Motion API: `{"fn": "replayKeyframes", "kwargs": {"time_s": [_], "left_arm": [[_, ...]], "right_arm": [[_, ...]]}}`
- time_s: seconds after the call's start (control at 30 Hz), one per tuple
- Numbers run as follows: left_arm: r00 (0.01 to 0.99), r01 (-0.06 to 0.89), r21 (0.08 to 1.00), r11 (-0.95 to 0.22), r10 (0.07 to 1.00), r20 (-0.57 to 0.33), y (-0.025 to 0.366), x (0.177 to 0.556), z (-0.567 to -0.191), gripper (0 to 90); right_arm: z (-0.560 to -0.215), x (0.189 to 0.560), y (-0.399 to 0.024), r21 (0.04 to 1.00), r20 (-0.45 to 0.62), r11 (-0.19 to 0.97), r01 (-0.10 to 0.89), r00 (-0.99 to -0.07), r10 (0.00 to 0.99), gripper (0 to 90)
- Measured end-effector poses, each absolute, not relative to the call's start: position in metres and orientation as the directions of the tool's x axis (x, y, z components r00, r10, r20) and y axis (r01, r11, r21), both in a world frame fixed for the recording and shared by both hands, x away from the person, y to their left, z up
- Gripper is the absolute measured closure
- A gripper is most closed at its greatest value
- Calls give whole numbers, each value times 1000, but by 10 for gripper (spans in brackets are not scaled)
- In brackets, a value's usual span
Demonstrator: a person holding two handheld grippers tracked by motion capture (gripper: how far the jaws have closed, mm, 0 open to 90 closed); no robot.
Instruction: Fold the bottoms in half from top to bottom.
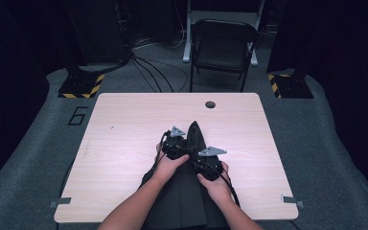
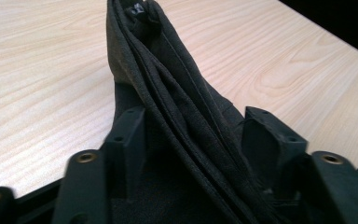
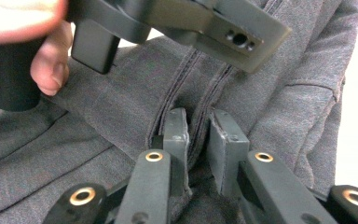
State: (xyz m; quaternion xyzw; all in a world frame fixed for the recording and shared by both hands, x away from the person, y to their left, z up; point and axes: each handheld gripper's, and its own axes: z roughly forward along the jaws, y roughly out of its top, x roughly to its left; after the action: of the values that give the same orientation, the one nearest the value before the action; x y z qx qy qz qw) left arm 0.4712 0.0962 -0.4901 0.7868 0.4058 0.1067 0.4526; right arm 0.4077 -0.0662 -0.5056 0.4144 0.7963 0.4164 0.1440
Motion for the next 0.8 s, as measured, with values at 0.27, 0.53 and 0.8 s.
{"fn": "replayKeyframes", "kwargs": {"time_s": [0.27, 0.53, 0.8], "left_arm": [[660, 549, 793, -264, 719, -217, 93, 473, -493, 644], [690, 542, 790, -288, 689, -222, 94, 474, -491, 809], [702, 516, 799, -309, 687, -188, 99, 479, -474, 828]], "right_arm": [[-506, 407, -66, 785, 117, 301, 542, -607, 786, 770], [-499, 407, -70, 781, 119, 304, 545, -608, 785, 678], [-476, 390, -78, 828, 135, 259, 498, -624, 770, 567]]}}
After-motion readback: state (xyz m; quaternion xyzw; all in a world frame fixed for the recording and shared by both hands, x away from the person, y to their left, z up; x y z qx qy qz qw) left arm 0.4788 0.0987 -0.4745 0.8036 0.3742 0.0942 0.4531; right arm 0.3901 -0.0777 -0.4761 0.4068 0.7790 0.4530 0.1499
